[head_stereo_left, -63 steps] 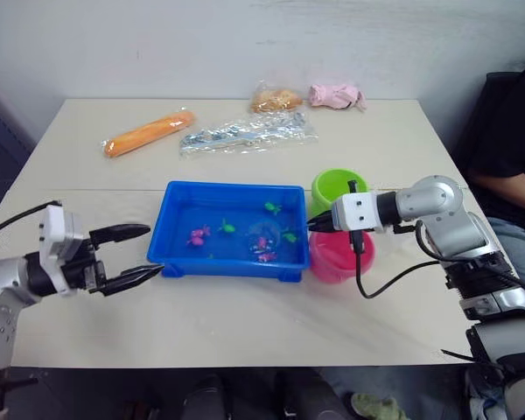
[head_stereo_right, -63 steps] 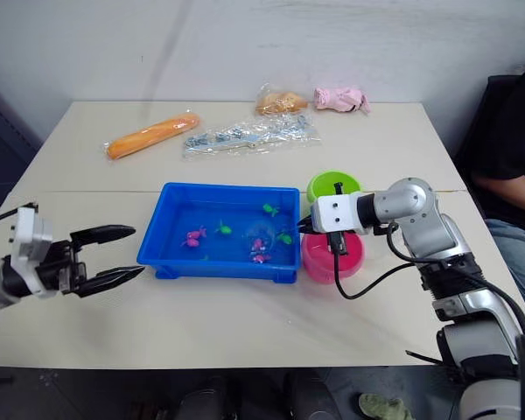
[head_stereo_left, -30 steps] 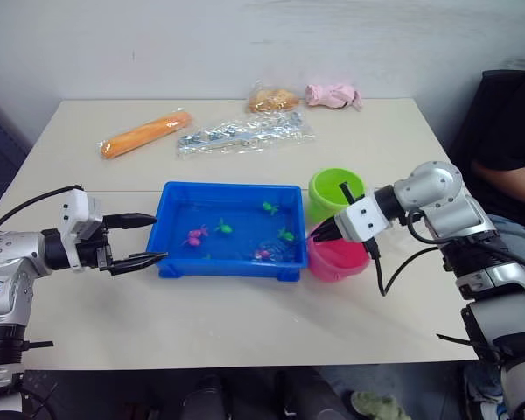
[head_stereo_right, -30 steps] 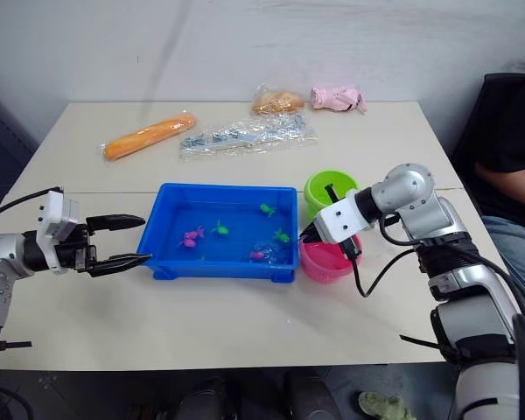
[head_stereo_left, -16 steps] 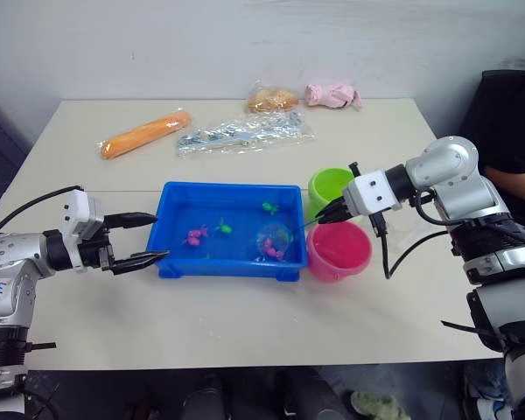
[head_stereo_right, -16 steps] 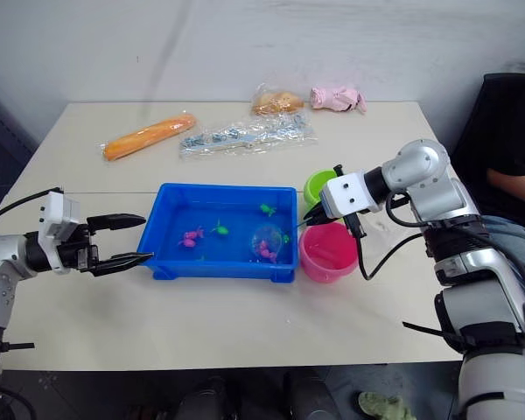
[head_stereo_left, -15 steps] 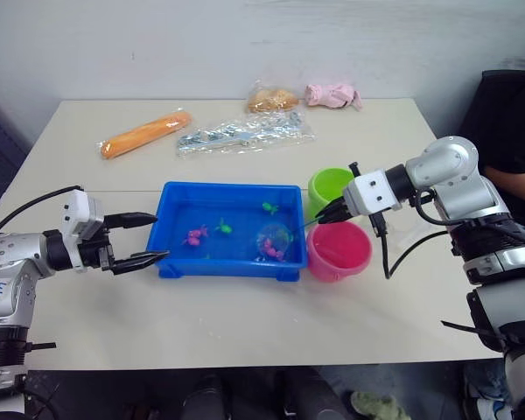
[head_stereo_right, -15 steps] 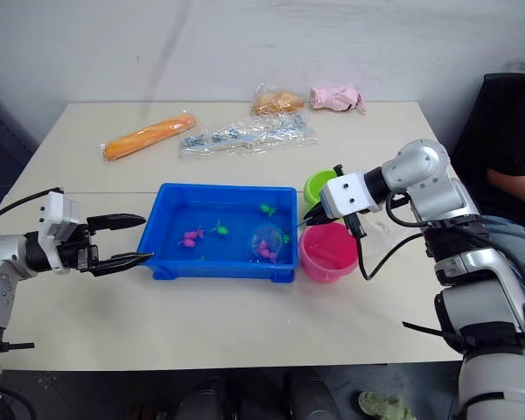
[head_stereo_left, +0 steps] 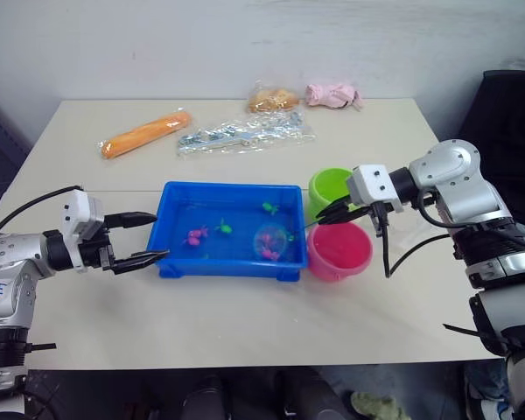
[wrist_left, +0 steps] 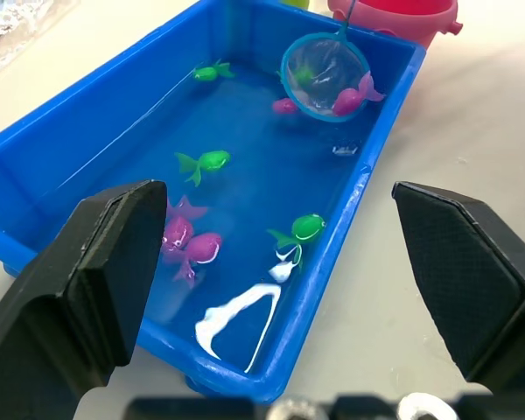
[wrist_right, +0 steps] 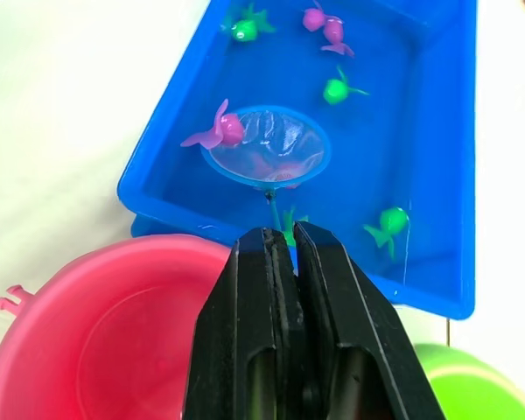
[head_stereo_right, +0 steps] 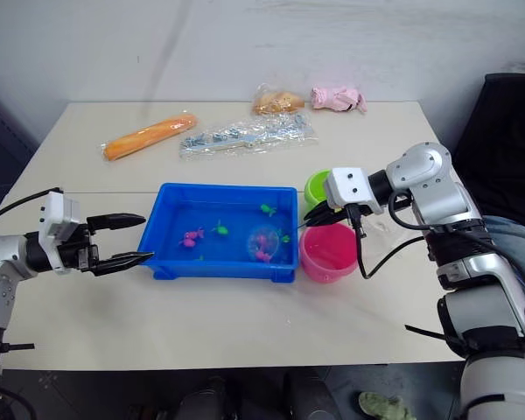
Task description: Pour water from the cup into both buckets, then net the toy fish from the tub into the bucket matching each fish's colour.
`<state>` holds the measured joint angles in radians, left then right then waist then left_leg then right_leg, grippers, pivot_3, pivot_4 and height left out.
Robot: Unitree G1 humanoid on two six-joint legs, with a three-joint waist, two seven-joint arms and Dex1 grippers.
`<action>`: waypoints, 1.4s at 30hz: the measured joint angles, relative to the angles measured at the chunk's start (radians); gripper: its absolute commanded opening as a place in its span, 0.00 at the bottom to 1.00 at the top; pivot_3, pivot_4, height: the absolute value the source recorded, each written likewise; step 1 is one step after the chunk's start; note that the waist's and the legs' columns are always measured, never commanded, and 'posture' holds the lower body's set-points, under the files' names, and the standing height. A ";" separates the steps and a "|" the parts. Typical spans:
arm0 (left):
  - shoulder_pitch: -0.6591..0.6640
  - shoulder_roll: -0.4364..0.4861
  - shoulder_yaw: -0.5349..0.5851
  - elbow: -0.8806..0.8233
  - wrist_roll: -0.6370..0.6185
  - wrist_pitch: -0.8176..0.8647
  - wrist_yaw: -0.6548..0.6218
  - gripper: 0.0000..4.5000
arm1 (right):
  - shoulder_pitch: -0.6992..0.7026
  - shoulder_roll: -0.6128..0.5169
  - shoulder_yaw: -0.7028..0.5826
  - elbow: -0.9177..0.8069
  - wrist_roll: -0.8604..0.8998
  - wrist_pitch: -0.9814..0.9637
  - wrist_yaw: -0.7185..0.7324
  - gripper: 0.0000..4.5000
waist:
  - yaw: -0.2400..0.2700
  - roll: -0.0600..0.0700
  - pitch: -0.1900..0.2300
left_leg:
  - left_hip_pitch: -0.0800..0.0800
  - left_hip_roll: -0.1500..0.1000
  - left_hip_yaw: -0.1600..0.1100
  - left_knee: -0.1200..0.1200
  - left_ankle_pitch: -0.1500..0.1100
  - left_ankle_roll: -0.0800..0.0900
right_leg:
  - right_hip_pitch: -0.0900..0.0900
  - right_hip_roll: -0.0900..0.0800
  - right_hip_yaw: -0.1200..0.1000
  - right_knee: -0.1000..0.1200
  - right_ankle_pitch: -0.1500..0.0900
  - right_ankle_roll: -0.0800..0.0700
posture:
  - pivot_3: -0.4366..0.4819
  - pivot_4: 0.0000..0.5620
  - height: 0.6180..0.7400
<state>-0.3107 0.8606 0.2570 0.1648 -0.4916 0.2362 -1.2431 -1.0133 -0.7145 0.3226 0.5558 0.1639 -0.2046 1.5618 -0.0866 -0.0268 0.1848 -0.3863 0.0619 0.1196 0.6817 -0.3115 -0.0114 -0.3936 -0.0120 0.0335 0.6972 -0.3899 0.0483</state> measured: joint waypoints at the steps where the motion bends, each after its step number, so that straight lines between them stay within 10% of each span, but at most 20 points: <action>1: -0.006 -0.002 -0.001 0.001 0.000 -0.002 -0.001 0.99 | 0.000 0.000 -0.011 0.005 0.000 0.006 -0.001 0.00 | 0.000 0.000 0.000 | 0.000 0.000 0.000 0.000 0.000 0.000 | 0.000 0.000 0.000 0.000 0.000 0.000 | 0.48 0.27 1.00; 9: -0.045 -0.012 -0.016 0.008 0.002 -0.009 -0.017 0.99 | 0.025 -0.025 -0.145 -0.067 0.085 0.211 -0.034 0.00 | 0.002 0.000 0.000 | 0.000 0.000 0.000 0.000 0.000 0.000 | 0.000 0.000 0.000 0.000 0.000 0.000 | 0.48 0.27 1.00; 24: -0.111 -0.082 -0.091 -0.074 -0.028 0.055 -0.047 0.99 | 0.598 -0.232 -0.545 -0.599 0.286 0.557 -0.207 0.00 | 0.011 0.000 0.000 | -0.001 0.000 -0.001 -0.001 0.000 0.000 | 0.001 0.001 0.000 -0.002 0.000 0.000 | 0.48 0.27 1.00; 42: -0.155 -0.243 -0.185 -0.191 -0.083 0.147 0.017 0.99 | 0.967 -0.180 -0.764 -0.666 0.130 0.058 -0.406 0.00 | 0.013 0.000 0.000 | 0.001 0.000 0.000 0.000 0.001 -0.001 | 0.003 0.004 0.003 -0.003 0.001 0.002 | 0.48 0.27 1.00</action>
<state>-0.4655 0.6171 0.0724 -0.0257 -0.5743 0.3831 -1.2259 -0.0458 -0.8946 -0.4418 -0.1106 0.2943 -0.1466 1.1561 -0.0736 -0.0264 0.1849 -0.3855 0.0616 0.1198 0.6812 -0.3110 -0.0123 -0.3903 -0.0082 0.0362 0.6943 -0.3889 0.0502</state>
